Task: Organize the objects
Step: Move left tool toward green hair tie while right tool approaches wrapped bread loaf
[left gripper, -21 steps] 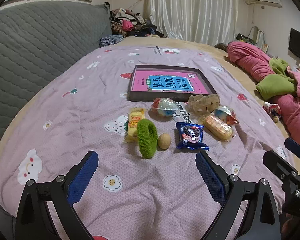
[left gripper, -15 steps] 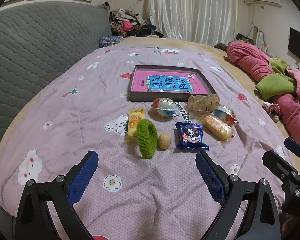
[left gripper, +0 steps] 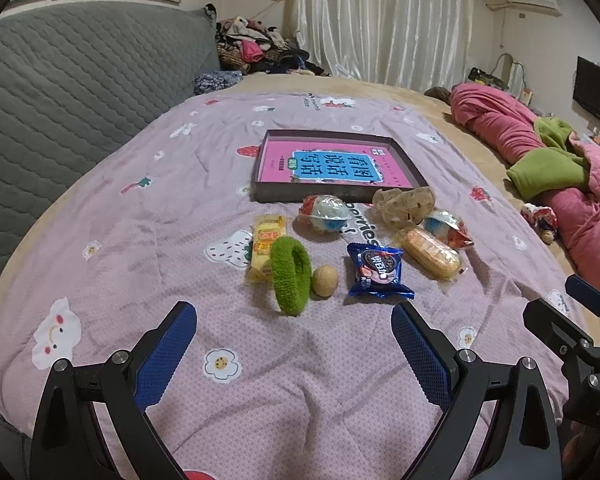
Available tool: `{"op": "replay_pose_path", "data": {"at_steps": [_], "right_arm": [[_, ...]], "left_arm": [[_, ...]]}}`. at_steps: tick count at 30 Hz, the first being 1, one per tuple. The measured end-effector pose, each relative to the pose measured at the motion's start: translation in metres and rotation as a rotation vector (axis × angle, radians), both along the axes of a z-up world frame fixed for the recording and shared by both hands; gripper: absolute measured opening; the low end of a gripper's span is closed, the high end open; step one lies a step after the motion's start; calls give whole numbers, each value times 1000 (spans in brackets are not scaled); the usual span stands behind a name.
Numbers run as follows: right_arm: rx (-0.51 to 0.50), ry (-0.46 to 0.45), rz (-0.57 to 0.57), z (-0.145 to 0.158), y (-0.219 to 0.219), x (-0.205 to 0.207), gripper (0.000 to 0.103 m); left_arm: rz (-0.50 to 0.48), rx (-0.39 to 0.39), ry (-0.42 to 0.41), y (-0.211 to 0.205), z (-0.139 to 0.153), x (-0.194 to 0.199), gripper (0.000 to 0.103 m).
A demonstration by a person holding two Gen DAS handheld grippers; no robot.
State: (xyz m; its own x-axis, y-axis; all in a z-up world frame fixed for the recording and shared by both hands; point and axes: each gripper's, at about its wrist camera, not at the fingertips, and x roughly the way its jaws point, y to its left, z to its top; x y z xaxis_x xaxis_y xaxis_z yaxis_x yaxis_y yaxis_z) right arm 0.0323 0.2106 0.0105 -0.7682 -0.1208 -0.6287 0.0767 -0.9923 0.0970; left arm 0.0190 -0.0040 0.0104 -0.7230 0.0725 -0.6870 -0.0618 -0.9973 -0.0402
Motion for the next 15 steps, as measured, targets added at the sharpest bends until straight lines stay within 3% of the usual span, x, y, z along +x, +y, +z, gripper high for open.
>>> {"op": "replay_pose_path", "data": {"at_steps": [15], "right_arm": [[-34, 12, 12, 2, 11, -16, 103]], "left_arm": [[-24, 25, -28, -7, -12, -16, 98]]}}
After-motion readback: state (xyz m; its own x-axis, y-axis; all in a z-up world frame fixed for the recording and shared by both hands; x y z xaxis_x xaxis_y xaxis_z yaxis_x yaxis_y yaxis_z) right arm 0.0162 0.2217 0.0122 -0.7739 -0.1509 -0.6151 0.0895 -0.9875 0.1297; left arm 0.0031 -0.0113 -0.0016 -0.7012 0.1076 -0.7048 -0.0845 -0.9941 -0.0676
